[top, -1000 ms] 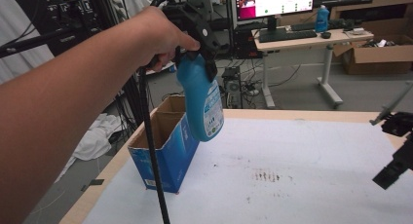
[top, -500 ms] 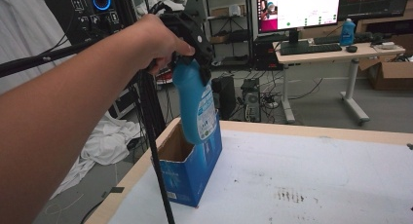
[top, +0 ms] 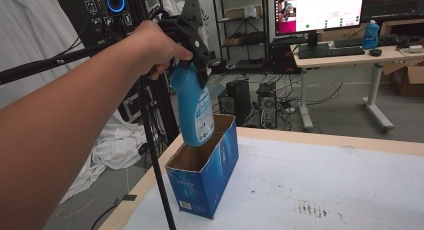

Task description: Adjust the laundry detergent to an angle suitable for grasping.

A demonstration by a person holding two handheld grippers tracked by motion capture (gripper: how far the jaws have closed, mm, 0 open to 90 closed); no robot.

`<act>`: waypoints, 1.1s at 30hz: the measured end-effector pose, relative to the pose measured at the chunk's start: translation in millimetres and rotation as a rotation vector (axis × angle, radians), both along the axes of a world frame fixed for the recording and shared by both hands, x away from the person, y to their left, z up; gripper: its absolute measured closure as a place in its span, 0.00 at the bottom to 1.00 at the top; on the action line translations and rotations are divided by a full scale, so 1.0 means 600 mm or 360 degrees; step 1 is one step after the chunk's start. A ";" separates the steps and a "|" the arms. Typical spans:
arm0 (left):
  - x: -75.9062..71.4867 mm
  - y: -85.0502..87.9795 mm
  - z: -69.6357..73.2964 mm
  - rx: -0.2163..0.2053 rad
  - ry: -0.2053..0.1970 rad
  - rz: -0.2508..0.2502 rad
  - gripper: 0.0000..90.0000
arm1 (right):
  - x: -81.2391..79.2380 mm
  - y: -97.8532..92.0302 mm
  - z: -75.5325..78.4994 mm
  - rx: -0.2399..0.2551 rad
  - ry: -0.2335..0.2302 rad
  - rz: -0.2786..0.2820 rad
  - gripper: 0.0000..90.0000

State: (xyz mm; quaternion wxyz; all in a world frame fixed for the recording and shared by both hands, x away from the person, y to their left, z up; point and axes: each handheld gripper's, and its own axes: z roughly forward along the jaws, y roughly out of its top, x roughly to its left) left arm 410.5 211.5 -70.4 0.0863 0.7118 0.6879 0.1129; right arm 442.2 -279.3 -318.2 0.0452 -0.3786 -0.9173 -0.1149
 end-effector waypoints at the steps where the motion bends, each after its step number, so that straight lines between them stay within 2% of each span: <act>1: 0.003 0.005 -0.006 0.0004 0.0002 0.0004 0.42 | 0.000 0.000 0.000 0.0000 0.0001 -0.0002 0.19; 8: 0.018 0.017 -0.041 0.0070 0.0008 0.0018 0.42 | 0.004 -0.002 -0.004 -0.0010 0.0006 -0.0016 0.20; 13: 0.026 0.025 -0.069 0.0046 0.0007 0.0031 0.42 | 0.005 -0.002 -0.005 -0.0016 0.0014 -0.0027 0.20; 24: 0.044 0.038 -0.140 0.0040 0.0013 0.0051 0.42 | 0.007 -0.007 -0.008 -0.0019 0.0016 -0.0045 0.20; 33: 0.052 0.047 -0.223 0.0027 0.0036 0.0053 0.42 | 0.009 -0.009 -0.013 -0.0021 0.0019 -0.0050 0.20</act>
